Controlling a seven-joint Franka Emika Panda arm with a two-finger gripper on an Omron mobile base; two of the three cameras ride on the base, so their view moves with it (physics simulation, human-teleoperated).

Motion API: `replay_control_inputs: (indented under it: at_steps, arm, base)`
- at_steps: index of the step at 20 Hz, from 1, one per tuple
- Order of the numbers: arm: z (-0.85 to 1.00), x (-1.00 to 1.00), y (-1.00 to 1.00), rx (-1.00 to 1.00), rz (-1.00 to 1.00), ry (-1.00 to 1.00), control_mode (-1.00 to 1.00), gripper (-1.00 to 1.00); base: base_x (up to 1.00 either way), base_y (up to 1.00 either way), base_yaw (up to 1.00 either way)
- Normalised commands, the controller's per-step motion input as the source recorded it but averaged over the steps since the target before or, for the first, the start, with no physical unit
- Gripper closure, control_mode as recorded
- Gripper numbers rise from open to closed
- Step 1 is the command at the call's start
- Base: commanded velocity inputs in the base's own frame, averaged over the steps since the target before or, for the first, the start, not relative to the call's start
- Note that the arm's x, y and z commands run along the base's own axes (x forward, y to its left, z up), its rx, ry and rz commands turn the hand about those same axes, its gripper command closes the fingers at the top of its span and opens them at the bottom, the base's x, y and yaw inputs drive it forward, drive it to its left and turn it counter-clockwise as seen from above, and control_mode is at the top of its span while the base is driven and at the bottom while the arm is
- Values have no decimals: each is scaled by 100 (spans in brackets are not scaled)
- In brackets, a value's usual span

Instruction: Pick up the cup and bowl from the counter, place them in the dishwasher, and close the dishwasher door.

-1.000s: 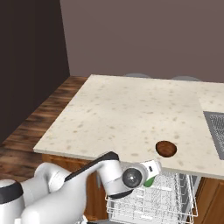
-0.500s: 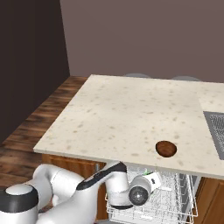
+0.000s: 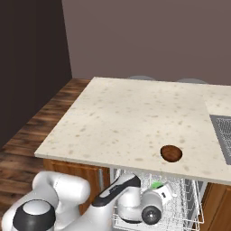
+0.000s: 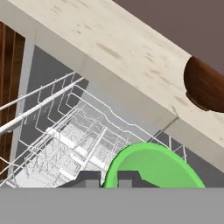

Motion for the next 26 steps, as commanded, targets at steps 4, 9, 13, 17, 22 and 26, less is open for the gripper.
replay_control_inputs:
  at_steps: [4, 9, 13, 17, 22, 26]
  arm:
    - [-54, 9, -11, 0, 6, 0, -100, 100]
    - [-40, 20, -11, 2, 5, 0, -100, 100]
    - [-30, 29, -14, 1, 3, 0, -100, 100]
    - [-44, 30, -12, 0, 2, 1, -100, 100]
    - [-64, 30, -7, 0, 3, 5, -100, 100]
    - [-58, 31, -11, 0, 3, 4, -100, 100]
  base:
    - [0, 0, 0]
    - [0, 0, 0]
    - [0, 0, 0]
    - [0, 0, 0]
    - [0, 0, 0]
    - [0, 0, 0]
